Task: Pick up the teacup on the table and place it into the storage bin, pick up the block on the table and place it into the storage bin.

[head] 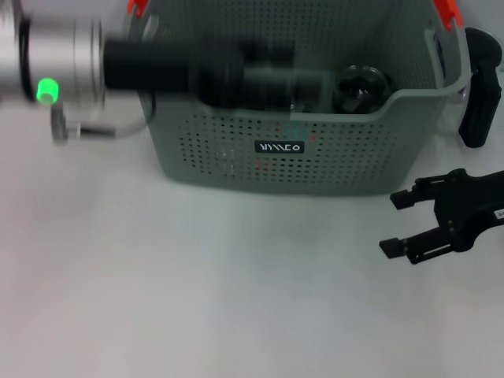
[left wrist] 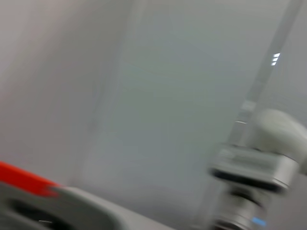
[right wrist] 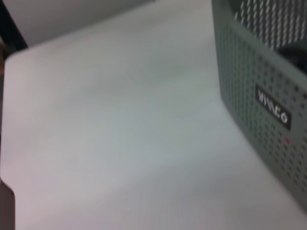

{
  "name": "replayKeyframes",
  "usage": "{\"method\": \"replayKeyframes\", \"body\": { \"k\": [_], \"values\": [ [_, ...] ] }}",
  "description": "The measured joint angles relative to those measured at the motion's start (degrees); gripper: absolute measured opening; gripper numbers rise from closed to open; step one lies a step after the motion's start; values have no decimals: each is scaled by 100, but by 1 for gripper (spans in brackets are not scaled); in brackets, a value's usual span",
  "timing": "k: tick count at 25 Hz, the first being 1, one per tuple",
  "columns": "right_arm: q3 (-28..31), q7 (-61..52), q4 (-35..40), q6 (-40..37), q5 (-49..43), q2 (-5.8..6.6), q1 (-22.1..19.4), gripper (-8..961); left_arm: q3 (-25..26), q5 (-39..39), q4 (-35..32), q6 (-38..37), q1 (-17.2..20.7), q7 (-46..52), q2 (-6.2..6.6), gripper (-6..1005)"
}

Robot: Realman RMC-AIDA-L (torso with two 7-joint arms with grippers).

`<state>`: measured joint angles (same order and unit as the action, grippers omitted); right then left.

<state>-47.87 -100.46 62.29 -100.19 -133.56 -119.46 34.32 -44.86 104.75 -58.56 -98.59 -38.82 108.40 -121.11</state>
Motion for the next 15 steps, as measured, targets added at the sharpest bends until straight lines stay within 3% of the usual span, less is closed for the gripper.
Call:
{"method": "replayKeyframes", "body": {
  "k": [4,6,15],
  "values": [
    [504,500,-283,-127,267,44,-85,931,-5,-37,-13,-579,377,-535,-250,830],
    [728,814,-444,-201,460,62,-152,931,-38,-59,42,-641,539,-721,-313,865],
    [1227,1715,-940,-289,768,69,-355,931,-801,-207,790,-557,909,-1308,-354,876]
  ]
}}
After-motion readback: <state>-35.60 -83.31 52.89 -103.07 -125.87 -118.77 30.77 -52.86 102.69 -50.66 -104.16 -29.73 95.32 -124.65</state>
